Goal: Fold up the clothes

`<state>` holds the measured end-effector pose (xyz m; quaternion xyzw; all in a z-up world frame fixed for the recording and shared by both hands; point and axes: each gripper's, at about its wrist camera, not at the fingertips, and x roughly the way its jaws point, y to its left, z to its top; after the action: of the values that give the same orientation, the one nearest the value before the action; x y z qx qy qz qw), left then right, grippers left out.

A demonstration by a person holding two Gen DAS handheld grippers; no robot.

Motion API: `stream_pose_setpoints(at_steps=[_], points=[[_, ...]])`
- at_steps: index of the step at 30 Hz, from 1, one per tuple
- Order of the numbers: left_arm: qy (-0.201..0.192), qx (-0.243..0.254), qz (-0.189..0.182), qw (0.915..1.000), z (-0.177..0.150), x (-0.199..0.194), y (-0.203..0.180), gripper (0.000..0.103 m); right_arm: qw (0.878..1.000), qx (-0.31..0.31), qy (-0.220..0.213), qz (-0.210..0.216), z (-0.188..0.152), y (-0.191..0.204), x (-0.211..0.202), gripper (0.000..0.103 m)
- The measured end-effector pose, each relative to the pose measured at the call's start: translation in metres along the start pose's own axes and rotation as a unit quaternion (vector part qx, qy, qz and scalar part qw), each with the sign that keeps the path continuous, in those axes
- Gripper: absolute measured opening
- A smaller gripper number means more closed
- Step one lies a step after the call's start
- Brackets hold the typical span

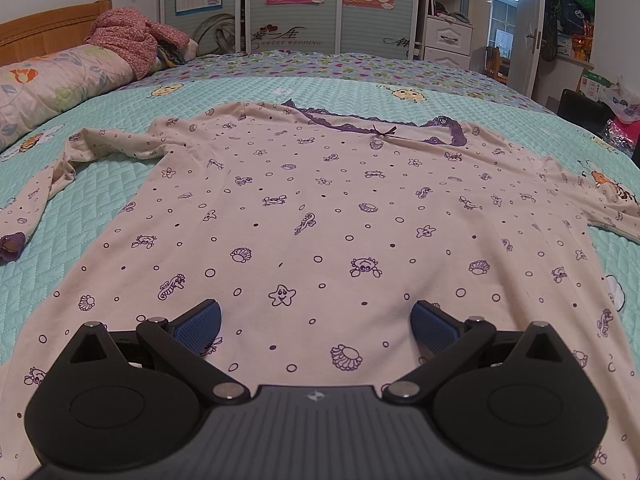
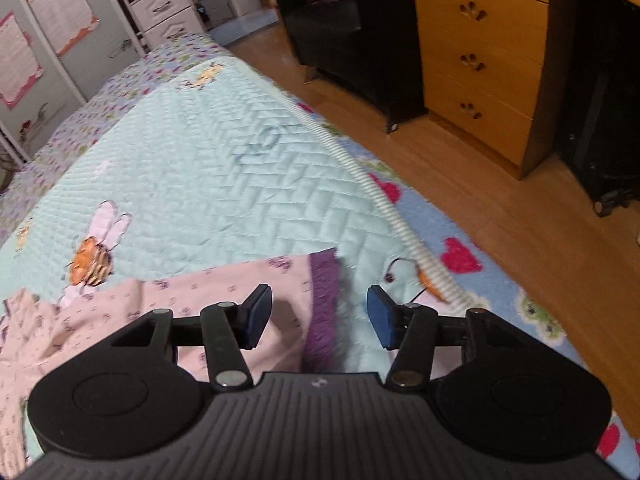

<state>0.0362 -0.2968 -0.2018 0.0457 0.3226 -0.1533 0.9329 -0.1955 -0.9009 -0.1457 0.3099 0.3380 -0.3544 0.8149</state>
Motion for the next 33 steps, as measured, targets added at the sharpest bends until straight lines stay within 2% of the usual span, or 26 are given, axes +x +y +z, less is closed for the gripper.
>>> stream_pose_setpoints(at_steps=[2,3,4,6,8,11,14,17,19,20,22,24,25,27,28,29,30,31,33], points=[[0.0,0.0,0.0,1.0,0.0,0.0,0.0,0.103,1.0,-0.026,0.005,-0.015,0.0,0.008,0.002,0.049],[0.0,0.0,0.0,1.0,0.0,0.0,0.0,0.103,0.999,-0.04,0.008,-0.026,-0.001,0.013,0.004,0.039],[0.0,0.0,0.0,1.0,0.0,0.0,0.0,0.103,0.998,-0.053,0.009,-0.036,-0.002,0.016,0.006,0.034],[0.0,-0.001,0.0,1.0,0.0,0.0,0.0,0.103,0.996,-0.079,0.006,-0.039,-0.004,0.024,0.004,0.009],[0.0,-0.001,-0.001,1.0,0.0,0.0,0.0,0.103,0.995,-0.094,0.002,-0.04,-0.004,0.032,0.0,0.001],[-0.001,-0.002,-0.001,1.0,0.0,0.0,0.001,0.103,0.995,-0.084,-0.005,-0.058,0.002,0.03,-0.008,0.001],[-0.001,-0.002,-0.002,1.0,0.0,0.0,0.001,0.103,0.994,-0.061,0.005,-0.087,0.003,0.014,0.002,0.001],[0.0,-0.003,-0.002,1.0,0.0,0.0,0.001,0.103,0.998,-0.032,0.008,-0.061,0.001,0.0,0.004,0.006],[-0.001,-0.003,-0.003,1.0,0.0,0.0,0.001,0.103,0.999,0.014,-0.006,-0.046,0.002,-0.01,-0.007,0.029],[-0.001,-0.003,-0.003,1.0,0.0,0.0,0.001,0.103,0.998,0.036,-0.021,-0.044,0.002,-0.013,-0.015,0.044],[-0.001,-0.003,-0.003,1.0,0.0,0.0,0.001,0.103,0.997,0.035,-0.052,-0.039,0.001,-0.005,-0.034,0.045],[-0.001,-0.003,-0.003,1.0,0.0,0.0,0.001,0.103,0.997,0.016,-0.071,-0.025,0.0,0.007,-0.05,0.044],[-0.001,-0.003,-0.003,1.0,0.0,0.0,0.001,0.103,0.998,0.004,-0.059,0.0,0.0,0.015,-0.051,0.043],[-0.001,-0.004,-0.003,1.0,0.0,0.0,0.001,0.103,0.999,-0.013,-0.025,0.046,-0.002,0.028,-0.048,0.029],[-0.001,-0.004,-0.003,1.0,0.0,0.0,0.001,0.103,0.998,-0.028,-0.002,0.048,-0.005,0.035,-0.041,0.027],[-0.001,-0.004,-0.003,1.0,0.0,0.0,0.001,0.103,0.998,-0.049,0.033,0.026,-0.009,0.039,-0.027,0.026],[-0.001,-0.004,-0.003,1.0,0.0,0.0,0.001,0.103,0.995,-0.07,0.074,-0.018,-0.014,0.04,-0.01,0.016],[-0.001,-0.004,-0.003,1.0,0.0,0.0,0.001,0.103,0.991,-0.08,0.094,-0.052,-0.017,0.042,0.0,0.0],[-0.001,-0.004,-0.004,1.0,0.0,0.0,0.001,0.103,0.991,-0.07,0.063,-0.094,-0.016,0.045,-0.008,0.0]])
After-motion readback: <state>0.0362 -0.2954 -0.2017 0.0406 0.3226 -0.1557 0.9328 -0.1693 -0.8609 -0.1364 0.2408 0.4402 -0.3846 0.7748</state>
